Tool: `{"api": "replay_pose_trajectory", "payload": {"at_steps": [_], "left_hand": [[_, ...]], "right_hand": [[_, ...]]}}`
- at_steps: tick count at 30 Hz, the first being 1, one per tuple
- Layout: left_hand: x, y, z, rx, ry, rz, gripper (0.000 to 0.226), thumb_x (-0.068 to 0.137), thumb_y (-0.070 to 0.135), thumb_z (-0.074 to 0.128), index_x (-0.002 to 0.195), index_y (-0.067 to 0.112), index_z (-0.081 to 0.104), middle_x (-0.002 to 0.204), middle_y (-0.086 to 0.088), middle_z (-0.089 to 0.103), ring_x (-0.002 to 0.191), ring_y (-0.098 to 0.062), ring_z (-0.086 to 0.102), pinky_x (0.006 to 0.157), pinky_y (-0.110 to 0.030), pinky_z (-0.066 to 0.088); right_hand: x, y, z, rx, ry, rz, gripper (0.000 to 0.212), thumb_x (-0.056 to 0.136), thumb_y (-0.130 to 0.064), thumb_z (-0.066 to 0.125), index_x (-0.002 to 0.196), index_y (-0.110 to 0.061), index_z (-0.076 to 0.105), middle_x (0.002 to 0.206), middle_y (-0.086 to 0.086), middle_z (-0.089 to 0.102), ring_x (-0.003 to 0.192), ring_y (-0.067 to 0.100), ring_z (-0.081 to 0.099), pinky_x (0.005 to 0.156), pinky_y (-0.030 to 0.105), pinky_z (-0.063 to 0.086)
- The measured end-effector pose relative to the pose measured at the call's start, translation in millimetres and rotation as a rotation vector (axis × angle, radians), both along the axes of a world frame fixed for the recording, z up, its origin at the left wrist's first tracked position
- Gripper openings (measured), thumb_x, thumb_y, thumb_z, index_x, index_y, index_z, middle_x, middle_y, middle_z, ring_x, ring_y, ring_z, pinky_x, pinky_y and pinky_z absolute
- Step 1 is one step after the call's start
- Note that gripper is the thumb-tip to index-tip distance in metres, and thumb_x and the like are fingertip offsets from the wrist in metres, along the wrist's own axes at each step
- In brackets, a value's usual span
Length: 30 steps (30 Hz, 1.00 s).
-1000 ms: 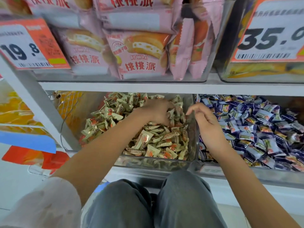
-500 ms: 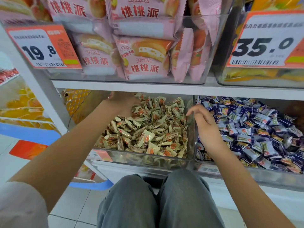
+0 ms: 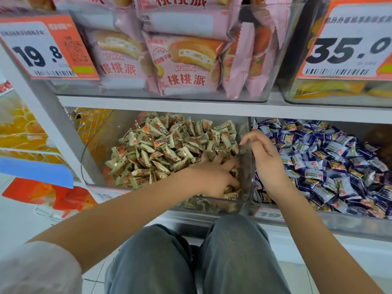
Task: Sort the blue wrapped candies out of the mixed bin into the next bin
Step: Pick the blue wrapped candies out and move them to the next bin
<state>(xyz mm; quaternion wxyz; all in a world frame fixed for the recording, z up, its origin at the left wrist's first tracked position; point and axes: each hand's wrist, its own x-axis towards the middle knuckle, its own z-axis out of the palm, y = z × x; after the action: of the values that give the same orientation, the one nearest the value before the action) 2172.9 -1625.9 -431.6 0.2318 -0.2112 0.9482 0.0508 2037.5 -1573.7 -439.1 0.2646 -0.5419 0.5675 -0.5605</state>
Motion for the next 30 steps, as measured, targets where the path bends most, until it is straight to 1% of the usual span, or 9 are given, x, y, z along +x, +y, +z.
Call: {"api": "replay_pose_trajectory", "payload": {"at_steps": [5, 7, 11, 14, 17, 21, 23, 27, 30], "left_hand": [[11.1, -12.7, 8.4, -0.158, -0.013, -0.100, 0.054, 0.080, 0.043, 0.064, 0.131, 0.034, 0.051, 0.153, 0.000, 0.015, 0.137, -0.037, 0.010, 0.105, -0.060, 0.023], [28.4, -27.1, 12.2, -0.174, 0.020, -0.081, 0.052, 0.077, 0.044, 0.067, 0.126, 0.032, 0.056, 0.152, 0.003, 0.018, 0.136, -0.033, 0.010, 0.102, -0.058, 0.030], [50.1, -48.9, 18.3, -0.161, 0.112, 0.029, 0.041, 0.074, 0.044, 0.069, 0.111, 0.028, 0.063, 0.144, 0.009, 0.028, 0.134, -0.031, 0.014, 0.090, -0.045, 0.045], [58.7, -61.0, 22.2, -0.163, 0.180, 0.094, 0.029, 0.073, 0.045, 0.069, 0.095, 0.025, 0.064, 0.141, 0.010, 0.033, 0.131, -0.029, 0.018, 0.094, -0.044, 0.041], [70.0, -70.8, 27.0, -0.138, 0.269, 0.153, 0.024, 0.072, 0.042, 0.072, 0.078, 0.030, 0.052, 0.136, 0.010, 0.039, 0.129, -0.031, 0.024, 0.100, -0.041, 0.034], [87.7, -85.3, 30.0, -0.116, 0.365, 0.219, 0.029, 0.069, 0.043, 0.075, 0.077, 0.020, 0.058, 0.132, 0.006, 0.043, 0.123, -0.029, 0.038, 0.102, -0.036, 0.026], [96.4, -91.0, 31.8, -0.092, 0.383, 0.283, 0.038, 0.065, 0.045, 0.074, 0.081, 0.012, 0.064, 0.132, 0.003, 0.044, 0.117, -0.024, 0.047, 0.098, -0.032, 0.030], [104.6, -92.6, 36.7, -0.018, 0.449, 0.379, 0.059, 0.049, 0.062, 0.052, 0.081, 0.014, 0.065, 0.127, 0.003, 0.047, 0.113, -0.019, 0.049, 0.090, -0.027, 0.036], [101.3, -87.4, 38.3, -0.020, 0.412, 0.365, 0.051, 0.061, 0.050, 0.071, 0.096, 0.014, 0.068, 0.129, 0.001, 0.047, 0.116, -0.020, 0.049, 0.089, -0.022, 0.031]], "right_hand": [[-1.7, 0.9, -1.3, 0.013, -0.006, 0.013, 0.028, 0.088, -0.017, 0.031, 0.087, -0.005, 0.056, 0.088, 0.003, 0.054, 0.088, 0.009, 0.047, 0.078, 0.016, 0.034], [-2.7, 0.9, -1.2, 0.022, 0.010, 0.018, 0.028, 0.089, -0.018, 0.032, 0.088, -0.006, 0.057, 0.086, -0.003, 0.052, 0.086, 0.007, 0.045, 0.075, 0.012, 0.033], [-3.5, -0.7, -1.7, 0.018, 0.038, 0.011, 0.028, 0.089, -0.016, 0.032, 0.088, -0.005, 0.057, 0.090, 0.001, 0.054, 0.091, 0.011, 0.046, 0.079, 0.012, 0.033], [-2.9, -1.1, -1.9, 0.010, 0.029, 0.025, 0.027, 0.088, -0.014, 0.032, 0.087, -0.003, 0.057, 0.088, -0.001, 0.053, 0.089, 0.010, 0.045, 0.079, 0.012, 0.032], [-3.7, -1.1, -2.5, 0.010, 0.027, 0.026, 0.028, 0.088, -0.015, 0.032, 0.087, -0.003, 0.057, 0.089, -0.003, 0.053, 0.095, 0.012, 0.045, 0.082, 0.011, 0.032], [-3.8, -2.0, -2.7, 0.010, 0.026, 0.015, 0.028, 0.088, -0.016, 0.032, 0.086, -0.004, 0.058, 0.091, -0.001, 0.055, 0.098, 0.016, 0.048, 0.085, 0.015, 0.034], [-3.1, -2.4, -3.8, 0.012, 0.015, 0.011, 0.027, 0.088, -0.016, 0.032, 0.085, -0.006, 0.058, 0.093, 0.000, 0.056, 0.102, 0.019, 0.048, 0.089, 0.020, 0.035], [-2.5, -2.7, -4.7, 0.017, -0.001, 0.005, 0.026, 0.087, -0.018, 0.033, 0.082, -0.013, 0.057, 0.094, -0.004, 0.056, 0.106, 0.020, 0.048, 0.093, 0.025, 0.035], [-1.2, -3.7, -4.6, 0.019, -0.019, 0.001, 0.024, 0.087, -0.019, 0.033, 0.078, -0.020, 0.056, 0.094, -0.005, 0.055, 0.106, 0.020, 0.048, 0.093, 0.027, 0.034]]}}
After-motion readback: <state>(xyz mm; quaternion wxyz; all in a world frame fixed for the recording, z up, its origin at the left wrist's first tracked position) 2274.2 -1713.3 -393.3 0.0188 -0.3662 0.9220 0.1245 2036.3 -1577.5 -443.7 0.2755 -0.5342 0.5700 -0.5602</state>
